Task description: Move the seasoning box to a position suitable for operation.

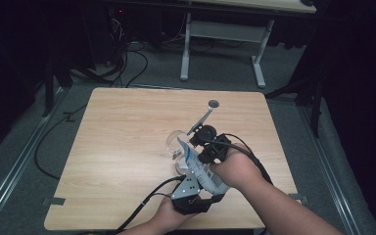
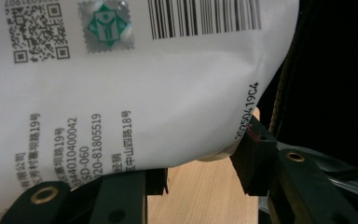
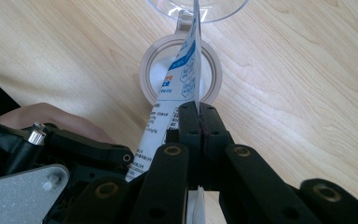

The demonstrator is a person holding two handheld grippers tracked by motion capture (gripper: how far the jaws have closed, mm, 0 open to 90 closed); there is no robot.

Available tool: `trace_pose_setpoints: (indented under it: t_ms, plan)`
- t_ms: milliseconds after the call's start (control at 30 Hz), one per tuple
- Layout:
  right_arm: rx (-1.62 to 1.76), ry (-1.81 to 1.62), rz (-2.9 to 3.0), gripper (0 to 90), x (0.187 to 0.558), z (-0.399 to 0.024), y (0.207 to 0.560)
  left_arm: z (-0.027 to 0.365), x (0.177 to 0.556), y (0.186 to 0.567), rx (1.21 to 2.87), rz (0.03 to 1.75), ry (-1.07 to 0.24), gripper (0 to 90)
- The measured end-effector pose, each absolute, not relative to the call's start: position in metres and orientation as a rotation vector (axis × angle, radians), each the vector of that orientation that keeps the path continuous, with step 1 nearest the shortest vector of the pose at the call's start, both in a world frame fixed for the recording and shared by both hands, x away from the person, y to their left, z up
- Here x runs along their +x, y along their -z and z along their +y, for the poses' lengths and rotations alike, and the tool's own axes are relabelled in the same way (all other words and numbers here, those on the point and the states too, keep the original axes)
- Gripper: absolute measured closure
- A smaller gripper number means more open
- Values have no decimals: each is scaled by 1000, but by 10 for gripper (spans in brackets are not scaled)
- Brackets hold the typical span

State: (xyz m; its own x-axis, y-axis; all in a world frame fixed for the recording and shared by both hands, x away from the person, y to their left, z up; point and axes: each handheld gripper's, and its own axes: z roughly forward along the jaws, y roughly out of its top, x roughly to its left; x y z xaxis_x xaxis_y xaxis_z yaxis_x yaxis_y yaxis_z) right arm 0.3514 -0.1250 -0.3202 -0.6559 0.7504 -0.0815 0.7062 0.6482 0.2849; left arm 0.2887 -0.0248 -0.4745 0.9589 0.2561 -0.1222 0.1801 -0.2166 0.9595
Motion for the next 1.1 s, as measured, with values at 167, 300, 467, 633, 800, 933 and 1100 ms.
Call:
trace_pose_setpoints:
  t_ms: [167,300,467,633,800,933,1100]
  plan:
    - [1188,-336,2678,899,354,-122,322,-24,291,475,1801,328,-67,607]
    - [1186,-322,2682,899,356,-121,323,-24,291,475,1796,335,-63,607]
    - [1188,-320,2682,899,356,-121,322,-25,291,475,1794,338,-62,606]
    - [1191,-324,2680,899,355,-122,323,-25,291,475,1796,338,-66,607]
    - [1180,-328,2684,899,356,-123,323,-26,291,475,1795,340,-66,607]
    - [1195,-329,2680,899,356,-121,322,-25,291,474,1790,343,-66,607]
    - [1185,-331,2684,899,356,-121,322,-25,291,473,1782,344,-66,606]
